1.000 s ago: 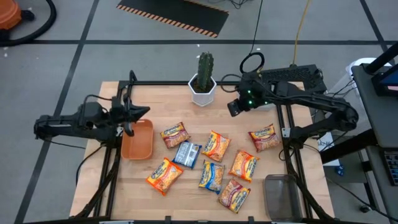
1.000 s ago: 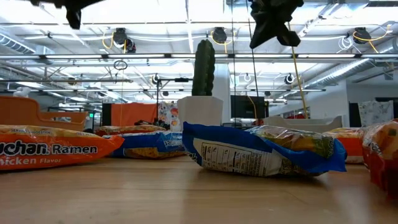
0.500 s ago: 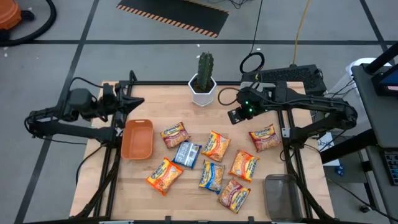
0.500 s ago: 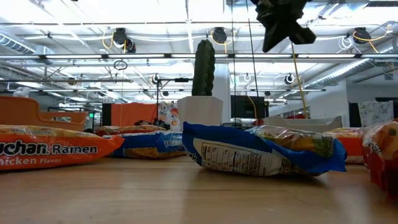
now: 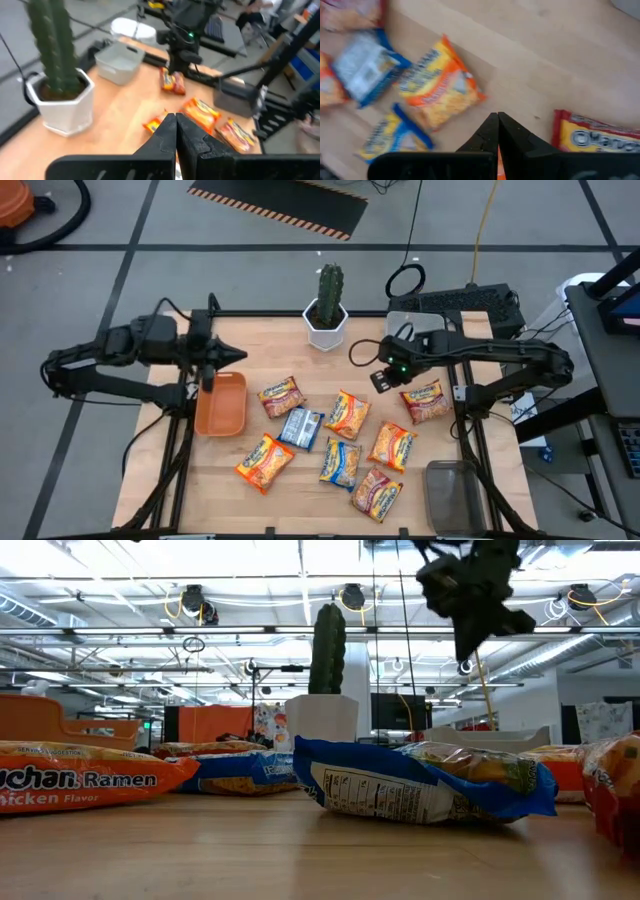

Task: Sort Maruchan noodles
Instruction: Put the top right red noodle pack into the orange bin

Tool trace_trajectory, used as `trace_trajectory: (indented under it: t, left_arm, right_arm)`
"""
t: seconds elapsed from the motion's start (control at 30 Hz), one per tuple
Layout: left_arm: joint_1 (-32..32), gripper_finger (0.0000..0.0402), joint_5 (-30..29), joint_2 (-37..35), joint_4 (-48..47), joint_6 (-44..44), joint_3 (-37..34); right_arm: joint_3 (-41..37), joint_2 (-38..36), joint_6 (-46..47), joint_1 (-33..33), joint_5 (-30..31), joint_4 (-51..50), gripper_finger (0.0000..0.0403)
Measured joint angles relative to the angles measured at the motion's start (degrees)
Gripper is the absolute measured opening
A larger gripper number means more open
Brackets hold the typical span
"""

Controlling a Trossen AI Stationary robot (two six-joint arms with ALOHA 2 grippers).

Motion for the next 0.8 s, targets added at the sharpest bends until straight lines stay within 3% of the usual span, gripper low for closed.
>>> trace_trajectory:
  t: [0.23,0.57,0.8]
  left_arm:
    - [-1.0,0.0001,0.2,1.5,-1.9,-2.3,0.0]
    - [-1.3,0.0001,-2.7,3.5,-3.4,-6.4,0.0]
    - [-1.3,0.0001,-8.4,6.0,-3.8,-7.7,0.0]
  right_arm:
    - [-6.2,0.0,-10.7,0.1,0.6,0.7,0.0016]
    - [-13.9,0.0,-29.0,0.0,0.7,1.0,0.0135]
    - [-20.4,0.0,-29.7,-1.4,-2.2,3.4,0.0197]
